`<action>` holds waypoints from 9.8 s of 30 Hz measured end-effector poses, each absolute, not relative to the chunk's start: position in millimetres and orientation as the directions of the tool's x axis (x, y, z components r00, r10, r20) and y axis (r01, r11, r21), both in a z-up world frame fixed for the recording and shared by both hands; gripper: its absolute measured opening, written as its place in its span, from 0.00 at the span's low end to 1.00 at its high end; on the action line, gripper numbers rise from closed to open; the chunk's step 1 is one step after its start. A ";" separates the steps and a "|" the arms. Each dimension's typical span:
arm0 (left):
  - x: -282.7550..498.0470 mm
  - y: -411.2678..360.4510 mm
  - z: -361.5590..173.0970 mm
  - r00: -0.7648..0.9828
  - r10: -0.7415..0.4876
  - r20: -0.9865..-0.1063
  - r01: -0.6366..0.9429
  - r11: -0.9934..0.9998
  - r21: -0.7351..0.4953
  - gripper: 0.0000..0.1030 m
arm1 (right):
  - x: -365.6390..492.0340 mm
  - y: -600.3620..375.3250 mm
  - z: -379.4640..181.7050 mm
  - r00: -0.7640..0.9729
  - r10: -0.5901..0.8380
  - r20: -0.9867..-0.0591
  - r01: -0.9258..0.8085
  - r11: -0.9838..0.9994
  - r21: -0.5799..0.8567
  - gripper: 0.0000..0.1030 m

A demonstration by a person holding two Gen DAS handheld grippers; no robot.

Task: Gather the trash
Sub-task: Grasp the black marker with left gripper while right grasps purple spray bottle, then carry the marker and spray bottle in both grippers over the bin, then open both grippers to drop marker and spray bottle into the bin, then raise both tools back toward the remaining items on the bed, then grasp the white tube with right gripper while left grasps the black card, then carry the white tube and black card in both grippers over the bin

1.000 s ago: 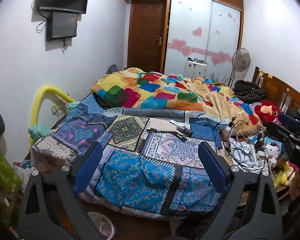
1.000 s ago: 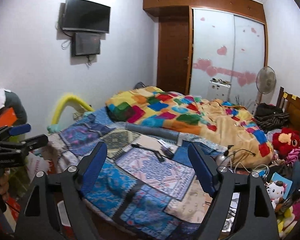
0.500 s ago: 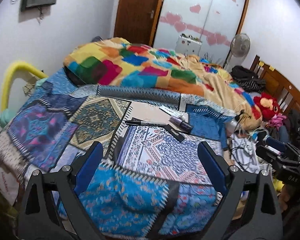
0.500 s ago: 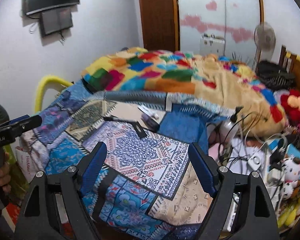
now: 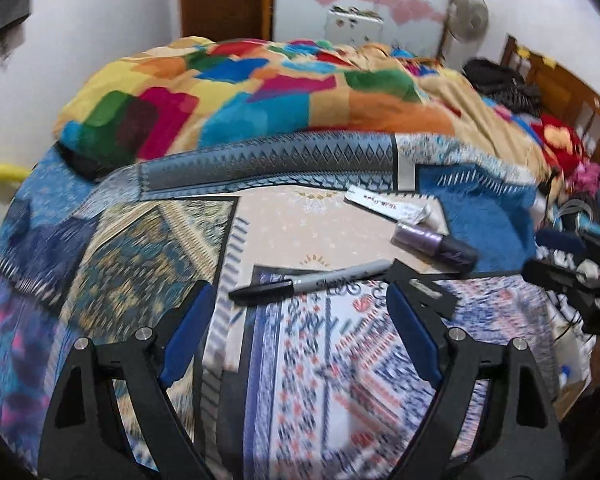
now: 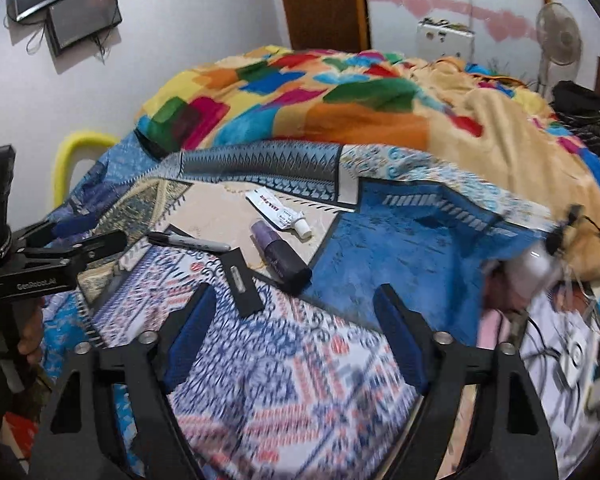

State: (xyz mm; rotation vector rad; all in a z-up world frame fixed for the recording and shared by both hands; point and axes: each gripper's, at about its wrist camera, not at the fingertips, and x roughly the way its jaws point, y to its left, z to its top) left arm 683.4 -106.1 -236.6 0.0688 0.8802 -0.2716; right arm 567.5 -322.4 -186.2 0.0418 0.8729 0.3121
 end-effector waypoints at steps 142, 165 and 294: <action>244.7 185.7 -268.5 0.454 -0.012 -0.891 -0.365 0.910 -0.198 0.44 | 314.8 26.2 -208.6 0.147 0.418 -0.897 -0.672 0.707 0.219 0.33; 193.9 97.3 -107.1 0.709 0.108 -0.697 -0.246 0.964 -0.101 0.47 | 260.6 -71.6 -91.5 0.375 0.545 -0.749 -0.678 0.713 0.179 0.34; 524.6 -147.4 -138.2 0.637 -0.228 -0.737 0.150 0.974 -0.172 0.24 | 470.9 -330.9 -113.2 0.694 0.219 -0.685 -0.169 0.975 0.141 0.15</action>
